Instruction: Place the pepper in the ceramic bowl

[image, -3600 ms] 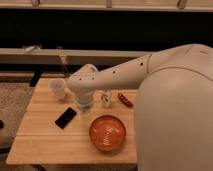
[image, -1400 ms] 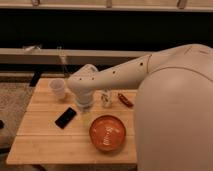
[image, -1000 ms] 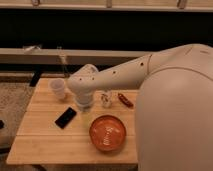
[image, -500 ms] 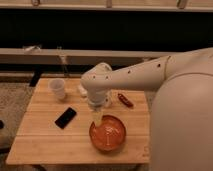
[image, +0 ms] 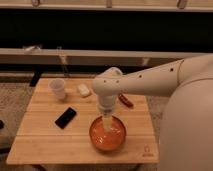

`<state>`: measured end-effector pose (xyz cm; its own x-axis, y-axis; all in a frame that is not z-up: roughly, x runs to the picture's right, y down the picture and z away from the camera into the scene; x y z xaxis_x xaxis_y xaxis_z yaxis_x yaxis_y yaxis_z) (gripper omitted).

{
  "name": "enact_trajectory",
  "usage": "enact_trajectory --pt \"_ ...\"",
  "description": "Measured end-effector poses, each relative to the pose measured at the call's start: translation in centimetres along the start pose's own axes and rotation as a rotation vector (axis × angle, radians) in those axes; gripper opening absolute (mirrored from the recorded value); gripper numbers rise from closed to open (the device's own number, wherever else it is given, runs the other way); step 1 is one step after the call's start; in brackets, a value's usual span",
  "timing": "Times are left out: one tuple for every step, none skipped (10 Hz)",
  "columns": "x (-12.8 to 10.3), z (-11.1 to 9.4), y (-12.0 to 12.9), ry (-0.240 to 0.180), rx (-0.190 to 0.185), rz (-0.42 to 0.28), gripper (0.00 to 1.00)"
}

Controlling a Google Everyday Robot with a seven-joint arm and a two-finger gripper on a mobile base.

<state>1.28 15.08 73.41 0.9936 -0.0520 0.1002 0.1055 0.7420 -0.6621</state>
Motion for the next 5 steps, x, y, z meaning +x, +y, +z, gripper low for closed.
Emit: enact_trajectory --pt "1.5 0.9 -0.6 0.013 -0.008 0.031 0.80" --pt "2.6 1.8 -1.0 0.022 -0.015 0.052 0.80" --pt "3.7 2.9 -1.4 0.030 -0.019 0.078 0.80" --pt "4.9 3.9 -1.9 0.035 -0.021 0.107 0.80" --pt "5.9 4.5 -2.4 0.039 -0.023 0.133 0.80"
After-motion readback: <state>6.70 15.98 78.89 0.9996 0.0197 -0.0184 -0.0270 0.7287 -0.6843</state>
